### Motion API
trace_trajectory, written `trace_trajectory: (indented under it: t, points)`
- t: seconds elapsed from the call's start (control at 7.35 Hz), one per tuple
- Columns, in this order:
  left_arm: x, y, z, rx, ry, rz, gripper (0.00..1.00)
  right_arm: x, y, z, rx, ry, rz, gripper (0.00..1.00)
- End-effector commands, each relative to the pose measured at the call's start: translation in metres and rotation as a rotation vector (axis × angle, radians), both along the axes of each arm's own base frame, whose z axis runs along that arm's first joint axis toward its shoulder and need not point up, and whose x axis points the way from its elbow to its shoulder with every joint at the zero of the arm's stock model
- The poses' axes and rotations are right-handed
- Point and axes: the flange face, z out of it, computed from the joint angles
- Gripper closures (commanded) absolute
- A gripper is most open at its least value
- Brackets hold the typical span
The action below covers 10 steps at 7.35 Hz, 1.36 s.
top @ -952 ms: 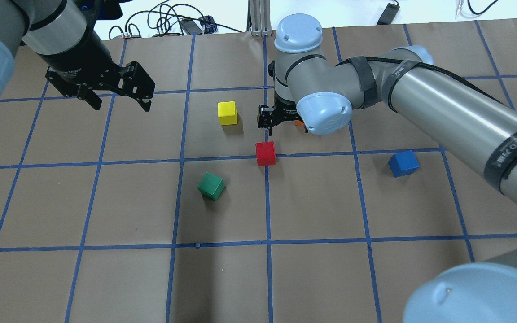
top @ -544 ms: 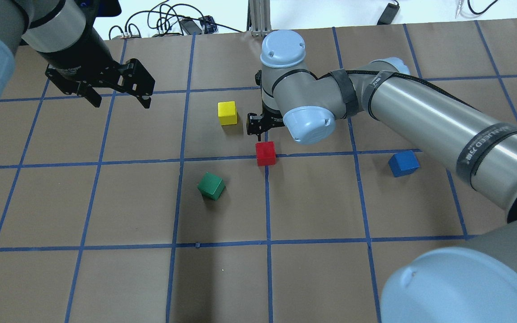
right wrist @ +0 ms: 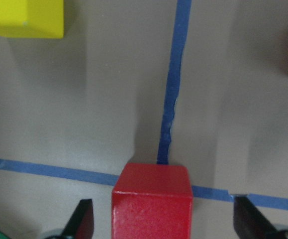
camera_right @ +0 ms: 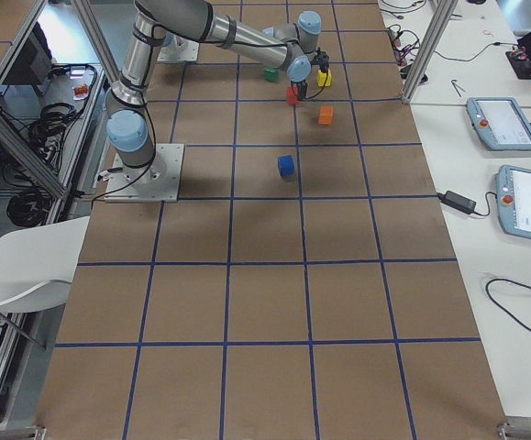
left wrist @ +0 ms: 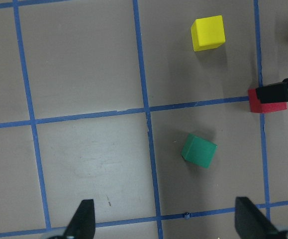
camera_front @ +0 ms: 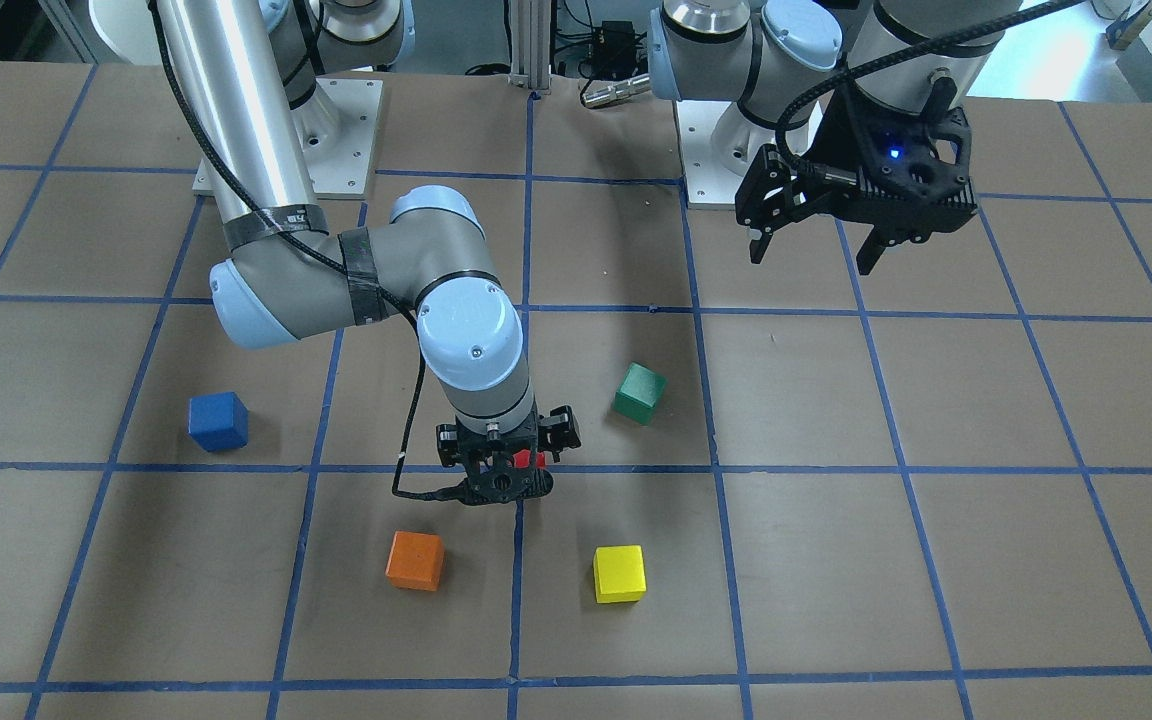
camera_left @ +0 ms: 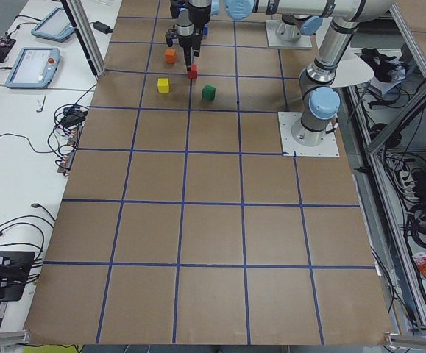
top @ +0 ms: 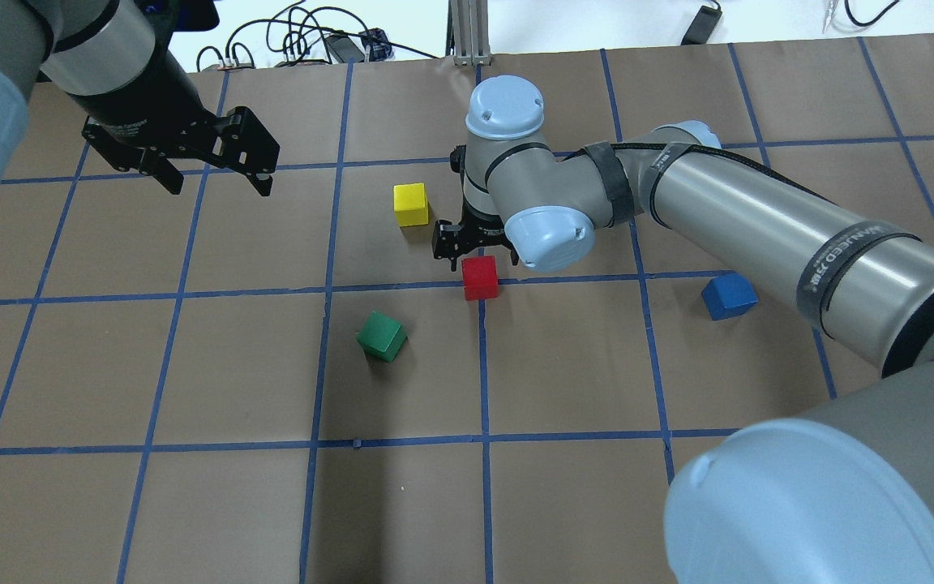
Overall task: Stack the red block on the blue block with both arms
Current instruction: 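Close the right gripper on the red cube and lift it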
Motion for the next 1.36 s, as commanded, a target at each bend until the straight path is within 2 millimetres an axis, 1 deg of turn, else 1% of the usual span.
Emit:
trace_trajectory:
  t: [0.0, 0.54, 0.68, 0.82, 0.95, 1.09, 1.22]
  points:
    - [0.001, -0.001, 0.000, -0.005, 0.000, 0.001, 0.00, -0.004, 0.012, -0.017, 0.036, 0.011, -0.003, 0.00]
    - [0.001, -0.001, 0.000, -0.005, 0.000, 0.001, 0.00, -0.001, 0.005, -0.007, -0.013, -0.008, 0.000, 0.00]
    - [0.001, -0.001, 0.000, -0.005, 0.000, 0.001, 0.00, -0.001, 0.004, -0.006, -0.015, -0.008, 0.000, 0.10]
    - [0.001, -0.001, 0.000, -0.007, 0.000, 0.001, 0.00, -0.001, 0.004, -0.008, -0.010, -0.007, 0.000, 0.39]
    - [0.001, -0.002, 0.000, -0.011, 0.000, 0.001, 0.00, -0.001, 0.005, -0.008, -0.005, -0.004, 0.005, 0.76]
    - [0.001, -0.002, 0.000, -0.010, 0.000, 0.001, 0.00, -0.002, 0.005, -0.007, -0.008, -0.004, 0.025, 1.00]
    - [0.001, -0.002, 0.000, -0.011, 0.000, 0.001, 0.00, -0.002, 0.005, -0.003, -0.012, -0.006, 0.023, 1.00]
